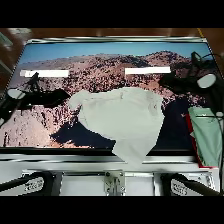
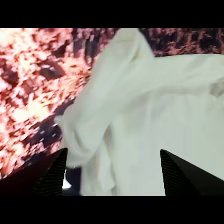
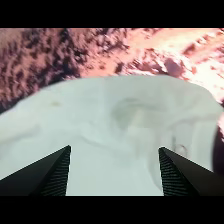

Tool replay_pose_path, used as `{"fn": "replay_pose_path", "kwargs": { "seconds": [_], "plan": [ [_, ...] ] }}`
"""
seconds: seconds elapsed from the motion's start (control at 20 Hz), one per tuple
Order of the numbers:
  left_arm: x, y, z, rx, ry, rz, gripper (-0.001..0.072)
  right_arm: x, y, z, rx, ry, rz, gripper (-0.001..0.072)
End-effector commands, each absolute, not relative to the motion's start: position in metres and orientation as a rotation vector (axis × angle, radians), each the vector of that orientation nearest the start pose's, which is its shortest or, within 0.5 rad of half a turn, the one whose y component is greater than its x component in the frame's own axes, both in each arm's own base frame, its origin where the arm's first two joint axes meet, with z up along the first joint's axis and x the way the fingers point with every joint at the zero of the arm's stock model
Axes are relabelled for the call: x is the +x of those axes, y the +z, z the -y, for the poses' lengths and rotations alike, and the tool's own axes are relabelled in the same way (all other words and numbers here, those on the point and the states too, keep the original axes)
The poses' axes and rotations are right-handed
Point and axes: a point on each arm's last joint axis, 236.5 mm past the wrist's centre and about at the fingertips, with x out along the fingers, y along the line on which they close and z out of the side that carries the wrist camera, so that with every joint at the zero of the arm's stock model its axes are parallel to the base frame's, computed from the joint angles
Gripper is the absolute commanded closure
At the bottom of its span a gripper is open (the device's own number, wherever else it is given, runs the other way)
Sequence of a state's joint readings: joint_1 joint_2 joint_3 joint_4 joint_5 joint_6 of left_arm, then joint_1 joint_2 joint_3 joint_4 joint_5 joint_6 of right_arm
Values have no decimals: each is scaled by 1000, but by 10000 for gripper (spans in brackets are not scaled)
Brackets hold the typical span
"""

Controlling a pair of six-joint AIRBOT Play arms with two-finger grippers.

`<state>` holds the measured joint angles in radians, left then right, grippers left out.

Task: Fold the shirts.

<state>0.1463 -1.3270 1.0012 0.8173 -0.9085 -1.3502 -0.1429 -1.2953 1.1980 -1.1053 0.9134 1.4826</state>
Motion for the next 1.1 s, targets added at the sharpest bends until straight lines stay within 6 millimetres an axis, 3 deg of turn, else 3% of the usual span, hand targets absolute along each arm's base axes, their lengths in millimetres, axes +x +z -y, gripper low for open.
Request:
{"fn": "replay_pose_path", "kwargs": {
  "seconds": [0.0,0.05,0.15,0.3,0.45,0.6,0.85,0.9,0.95,1.05],
  "plan": [
    [348,-16,27,-726,-177,-1404,49,342,32,36,385,28,-1353,56],
    [331,-23,33,-724,-212,-1463,48,318,18,35,444,39,-1440,56],
    [300,-47,60,-728,-258,-1567,45,288,-6,16,563,94,-1539,56],
    [268,-82,116,-690,-336,-1632,41,276,-33,-17,670,170,-1561,56],
    [277,-91,166,-718,-375,-1558,41,286,-44,-24,729,157,-1504,56],
    [286,-98,201,-740,-389,-1514,42,293,-46,-20,725,138,-1473,56],
    [290,-125,217,-830,-344,-1544,53,300,-50,-14,716,110,-1440,56],
    [291,-127,219,-843,-354,-1543,125,298,-52,-16,722,109,-1444,55],
    [292,-128,221,-862,-350,-1543,290,293,-57,-17,728,105,-1456,56],
    [294,-128,221,-869,-348,-1535,521,281,-71,-20,742,89,-1486,55]
  ]
}}
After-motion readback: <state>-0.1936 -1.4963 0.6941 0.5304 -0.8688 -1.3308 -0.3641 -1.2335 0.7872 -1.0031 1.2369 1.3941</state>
